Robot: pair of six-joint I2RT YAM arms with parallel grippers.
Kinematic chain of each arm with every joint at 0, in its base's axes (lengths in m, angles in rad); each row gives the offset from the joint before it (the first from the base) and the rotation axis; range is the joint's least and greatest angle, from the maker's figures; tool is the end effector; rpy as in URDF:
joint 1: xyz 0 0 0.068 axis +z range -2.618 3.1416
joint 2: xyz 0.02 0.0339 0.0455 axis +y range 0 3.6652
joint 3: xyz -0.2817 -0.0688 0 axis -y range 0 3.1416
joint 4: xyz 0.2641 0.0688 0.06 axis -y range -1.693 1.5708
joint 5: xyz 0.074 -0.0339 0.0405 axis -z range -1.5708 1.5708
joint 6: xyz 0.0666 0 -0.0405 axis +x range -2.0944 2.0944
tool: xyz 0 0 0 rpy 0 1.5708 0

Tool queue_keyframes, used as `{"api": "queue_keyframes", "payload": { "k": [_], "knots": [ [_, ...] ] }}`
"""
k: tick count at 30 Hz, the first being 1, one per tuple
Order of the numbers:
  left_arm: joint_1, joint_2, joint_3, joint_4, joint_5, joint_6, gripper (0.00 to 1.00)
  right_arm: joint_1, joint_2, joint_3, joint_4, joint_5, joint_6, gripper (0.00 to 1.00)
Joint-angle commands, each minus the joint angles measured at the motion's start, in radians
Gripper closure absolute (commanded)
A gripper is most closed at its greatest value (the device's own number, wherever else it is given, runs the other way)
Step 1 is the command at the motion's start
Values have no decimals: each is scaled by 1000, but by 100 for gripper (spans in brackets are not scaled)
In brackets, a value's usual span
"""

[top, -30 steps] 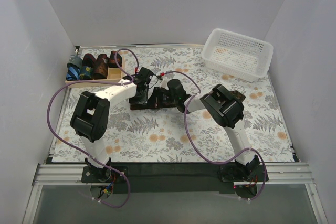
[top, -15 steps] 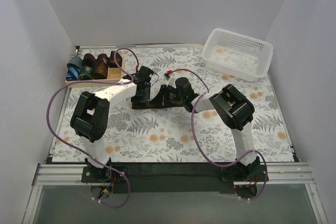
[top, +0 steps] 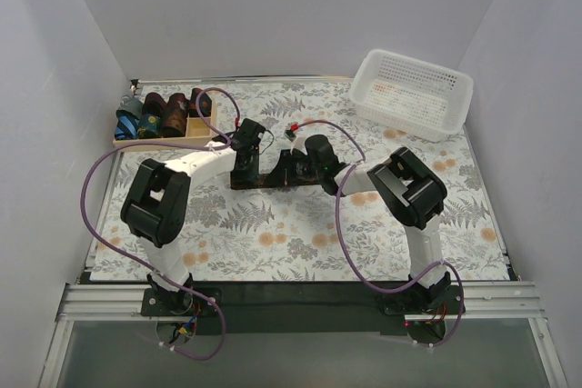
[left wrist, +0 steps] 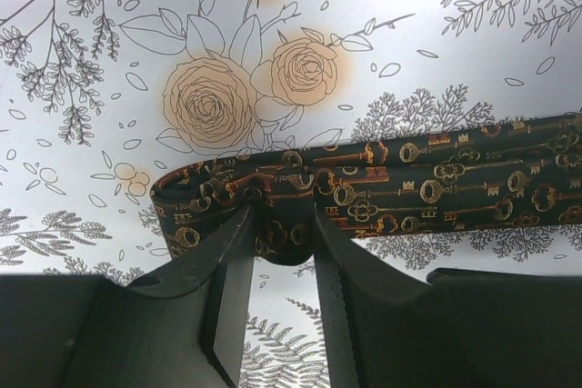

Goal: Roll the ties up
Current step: Roll the tie

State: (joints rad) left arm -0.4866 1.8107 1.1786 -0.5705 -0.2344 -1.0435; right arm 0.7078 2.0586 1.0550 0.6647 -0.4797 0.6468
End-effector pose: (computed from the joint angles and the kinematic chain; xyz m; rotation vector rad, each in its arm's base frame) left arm 0.3479 -0.1666 0.1500 -0.8031 2.5927 -0.1195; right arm 0.3371 0.3290 0.1276 -0.4250 2.0762 1.3242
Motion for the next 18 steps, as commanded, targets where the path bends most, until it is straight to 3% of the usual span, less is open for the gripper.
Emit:
{"api": "queue_keyframes", "payload": {
  "k": [1,6,11,18],
  "knots": [
    [-3,-54,-19,6,0,-3,69,-2,-71,2,-14,16,-70,85],
    [-1,-102,1,6,-6,7,60,-2,-104,26,-88,27,-154,82],
    [-1,-122,6,18,0,13,58,-2,-129,45,-154,38,-234,77],
    [-1,-162,9,34,15,3,41,-2,-156,89,-258,49,-367,69]
  ]
}}
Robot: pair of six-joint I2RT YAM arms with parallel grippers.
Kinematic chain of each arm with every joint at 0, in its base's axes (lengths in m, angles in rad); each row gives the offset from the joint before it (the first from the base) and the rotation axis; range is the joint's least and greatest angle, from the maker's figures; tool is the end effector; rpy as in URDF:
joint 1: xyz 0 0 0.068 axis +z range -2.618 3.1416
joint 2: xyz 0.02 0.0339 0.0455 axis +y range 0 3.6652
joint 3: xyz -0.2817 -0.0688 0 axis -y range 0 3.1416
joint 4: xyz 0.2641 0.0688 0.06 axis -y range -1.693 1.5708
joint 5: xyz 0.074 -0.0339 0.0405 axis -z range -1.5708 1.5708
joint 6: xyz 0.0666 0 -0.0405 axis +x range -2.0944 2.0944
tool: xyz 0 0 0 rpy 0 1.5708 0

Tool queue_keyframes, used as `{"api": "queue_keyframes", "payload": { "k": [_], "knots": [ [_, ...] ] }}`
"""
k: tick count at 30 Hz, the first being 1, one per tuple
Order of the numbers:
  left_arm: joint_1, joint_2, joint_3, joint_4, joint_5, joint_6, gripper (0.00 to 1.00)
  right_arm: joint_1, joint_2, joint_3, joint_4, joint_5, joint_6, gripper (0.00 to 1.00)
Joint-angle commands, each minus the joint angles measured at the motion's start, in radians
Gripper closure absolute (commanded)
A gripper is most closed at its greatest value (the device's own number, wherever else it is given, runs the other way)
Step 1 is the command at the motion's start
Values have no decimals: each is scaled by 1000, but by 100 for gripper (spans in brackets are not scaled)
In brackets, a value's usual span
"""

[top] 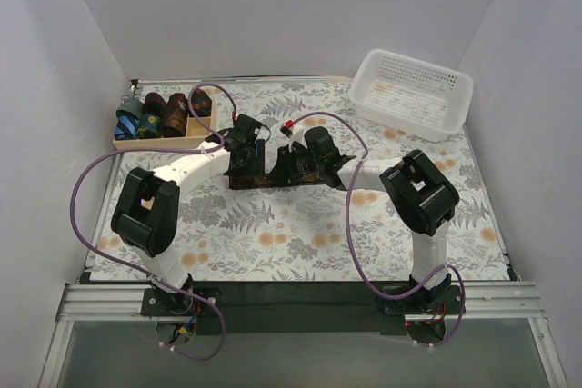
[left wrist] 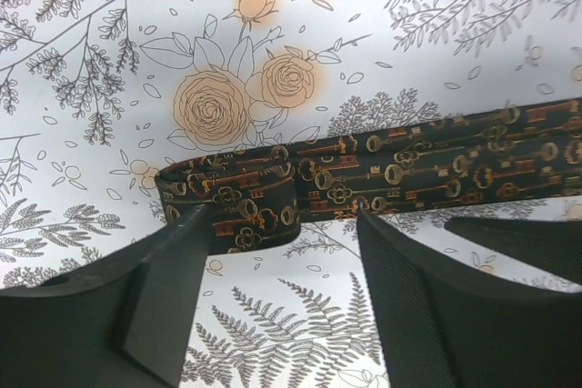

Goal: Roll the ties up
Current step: Roll the tie

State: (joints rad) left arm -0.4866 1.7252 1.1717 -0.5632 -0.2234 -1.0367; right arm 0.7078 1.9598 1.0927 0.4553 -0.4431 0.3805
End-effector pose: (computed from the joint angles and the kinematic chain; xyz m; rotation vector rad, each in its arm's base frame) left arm 0.3432 -0.1649 0.1792 -0.7871 2.5359 -0.2077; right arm 0.3358 0.3249 0.1579 -0.6483 2.0238 1.1175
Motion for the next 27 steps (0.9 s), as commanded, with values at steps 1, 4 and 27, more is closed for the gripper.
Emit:
{"api": "queue_keyframes", "payload": {
  "k": [1,4,27],
  "knots": [
    [0,-84,19,29,2,-2,38,-1,-61,67,-59,6,-138,68],
    [6,-99,22,31,9,3,36,-1,-68,91,-101,-11,-199,62],
    [404,-449,-389,203,271,-69,12,94,175,565,-564,-115,-768,1]
  ]
}}
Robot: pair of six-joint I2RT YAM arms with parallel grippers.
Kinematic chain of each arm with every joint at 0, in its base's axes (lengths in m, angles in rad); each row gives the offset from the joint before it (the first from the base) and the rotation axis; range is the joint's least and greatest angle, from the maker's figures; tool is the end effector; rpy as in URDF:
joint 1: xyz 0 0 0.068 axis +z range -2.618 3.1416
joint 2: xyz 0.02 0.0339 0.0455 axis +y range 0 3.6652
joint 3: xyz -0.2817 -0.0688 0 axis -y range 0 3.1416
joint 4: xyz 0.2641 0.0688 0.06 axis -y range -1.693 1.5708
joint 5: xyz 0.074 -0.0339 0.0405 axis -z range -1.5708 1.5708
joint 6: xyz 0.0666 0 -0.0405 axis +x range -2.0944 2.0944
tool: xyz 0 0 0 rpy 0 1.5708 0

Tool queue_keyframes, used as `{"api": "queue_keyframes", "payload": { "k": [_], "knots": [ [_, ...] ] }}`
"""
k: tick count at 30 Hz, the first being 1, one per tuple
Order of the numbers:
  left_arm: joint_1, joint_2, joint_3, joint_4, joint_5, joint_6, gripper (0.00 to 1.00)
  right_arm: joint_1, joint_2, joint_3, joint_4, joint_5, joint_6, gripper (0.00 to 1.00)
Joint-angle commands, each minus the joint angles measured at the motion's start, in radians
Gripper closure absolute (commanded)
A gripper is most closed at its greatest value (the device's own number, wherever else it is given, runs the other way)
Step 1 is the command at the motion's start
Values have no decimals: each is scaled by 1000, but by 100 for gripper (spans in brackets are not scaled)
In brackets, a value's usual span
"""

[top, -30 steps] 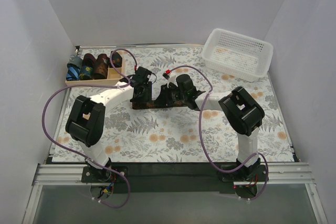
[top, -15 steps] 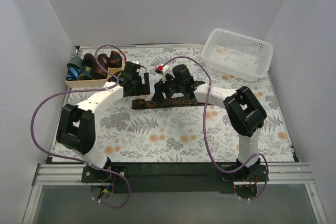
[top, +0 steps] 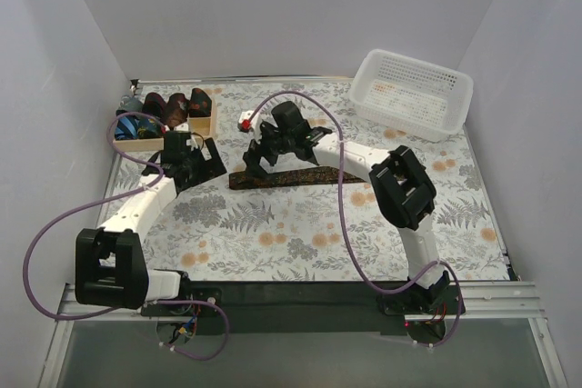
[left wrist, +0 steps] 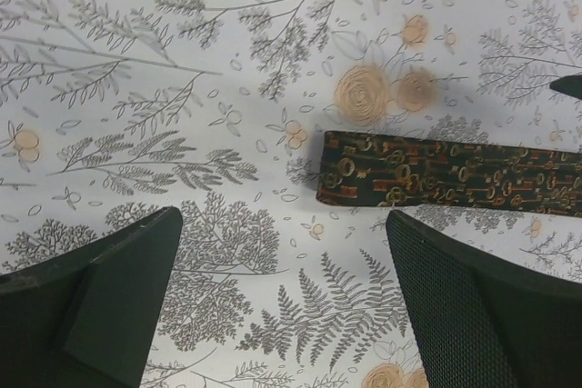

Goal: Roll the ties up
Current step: Roll the tie

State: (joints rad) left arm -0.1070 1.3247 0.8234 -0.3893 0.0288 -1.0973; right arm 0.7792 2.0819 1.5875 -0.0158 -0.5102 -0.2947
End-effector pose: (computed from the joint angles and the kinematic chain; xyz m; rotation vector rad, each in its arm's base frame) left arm 0.2983 -0.0340 0.2031 -1.1974 2.2445 -0.5401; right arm 0.3571 0.3984 0.2222 -1.3433 1.6320 0.8229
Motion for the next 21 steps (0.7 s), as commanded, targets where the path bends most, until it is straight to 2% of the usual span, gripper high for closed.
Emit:
{"api": "queue_keyframes", "payload": {
  "k": [1,7,16,21],
  "knots": [
    [35,-54,-53,35,14,-9,12,25,72,107,-104,-51,-99,2],
    [50,-61,-52,38,-59,4,12,49,164,192,-187,-45,-201,4],
    [56,-28,-47,43,-56,5,12,72,274,296,-243,-4,-257,8],
    [56,-24,-47,44,-55,5,13,78,323,330,-271,6,-279,14]
  ]
}}
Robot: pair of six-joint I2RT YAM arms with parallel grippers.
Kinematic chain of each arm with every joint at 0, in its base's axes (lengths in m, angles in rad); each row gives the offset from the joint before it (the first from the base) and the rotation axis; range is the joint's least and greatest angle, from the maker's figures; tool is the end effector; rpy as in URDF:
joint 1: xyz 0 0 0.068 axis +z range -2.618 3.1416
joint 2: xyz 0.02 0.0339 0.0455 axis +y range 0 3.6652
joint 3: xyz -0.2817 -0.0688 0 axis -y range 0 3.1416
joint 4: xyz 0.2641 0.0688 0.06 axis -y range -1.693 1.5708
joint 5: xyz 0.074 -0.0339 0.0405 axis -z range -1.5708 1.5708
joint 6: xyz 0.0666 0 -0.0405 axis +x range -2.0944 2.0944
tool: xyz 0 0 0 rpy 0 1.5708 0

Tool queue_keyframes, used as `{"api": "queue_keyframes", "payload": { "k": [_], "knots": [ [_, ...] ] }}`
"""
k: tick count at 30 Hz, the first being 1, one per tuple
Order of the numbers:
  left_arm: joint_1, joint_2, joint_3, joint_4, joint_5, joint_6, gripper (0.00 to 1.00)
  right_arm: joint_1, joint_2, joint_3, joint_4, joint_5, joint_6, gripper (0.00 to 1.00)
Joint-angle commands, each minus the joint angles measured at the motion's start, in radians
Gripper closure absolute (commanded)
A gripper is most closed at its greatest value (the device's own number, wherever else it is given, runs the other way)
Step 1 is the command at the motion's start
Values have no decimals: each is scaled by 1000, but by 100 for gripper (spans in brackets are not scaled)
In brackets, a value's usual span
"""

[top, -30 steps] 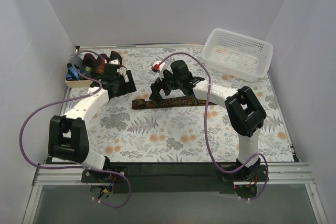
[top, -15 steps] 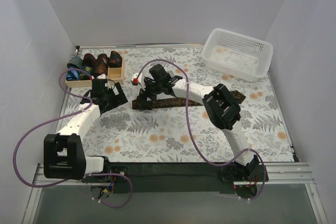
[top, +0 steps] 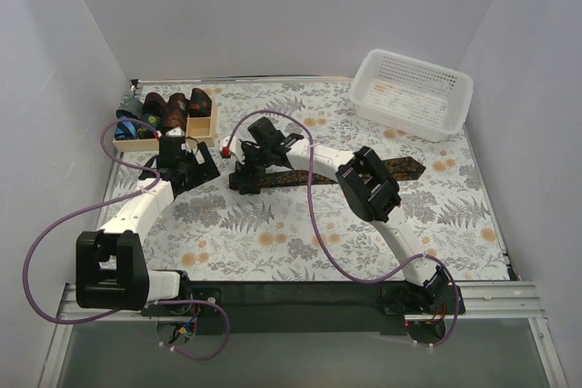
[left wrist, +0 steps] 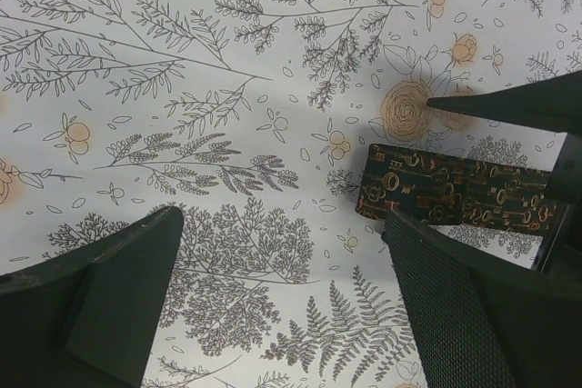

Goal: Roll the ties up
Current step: Roll the tie

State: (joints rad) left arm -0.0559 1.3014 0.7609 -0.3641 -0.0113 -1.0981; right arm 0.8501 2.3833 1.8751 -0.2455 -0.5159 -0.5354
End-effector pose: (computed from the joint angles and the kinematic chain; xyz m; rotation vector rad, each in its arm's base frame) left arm 0.2888 -0.0154 0.1901 -1.2677 2.1985 -0.4670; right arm 0.3585 0.4579 0.1408 -1.6758 1.6066 0.7575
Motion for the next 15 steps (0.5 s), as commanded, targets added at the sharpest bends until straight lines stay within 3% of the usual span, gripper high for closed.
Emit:
{"api": "queue_keyframes", "payload": {
  "k": [1,15],
  "knots": [
    [7,1,15,20,-13,9,14,10,27,45,-44,11,-43,15],
    [7,15,15,27,4,10,17,55,-41,-116,-69,45,-71,38]
  ]
}}
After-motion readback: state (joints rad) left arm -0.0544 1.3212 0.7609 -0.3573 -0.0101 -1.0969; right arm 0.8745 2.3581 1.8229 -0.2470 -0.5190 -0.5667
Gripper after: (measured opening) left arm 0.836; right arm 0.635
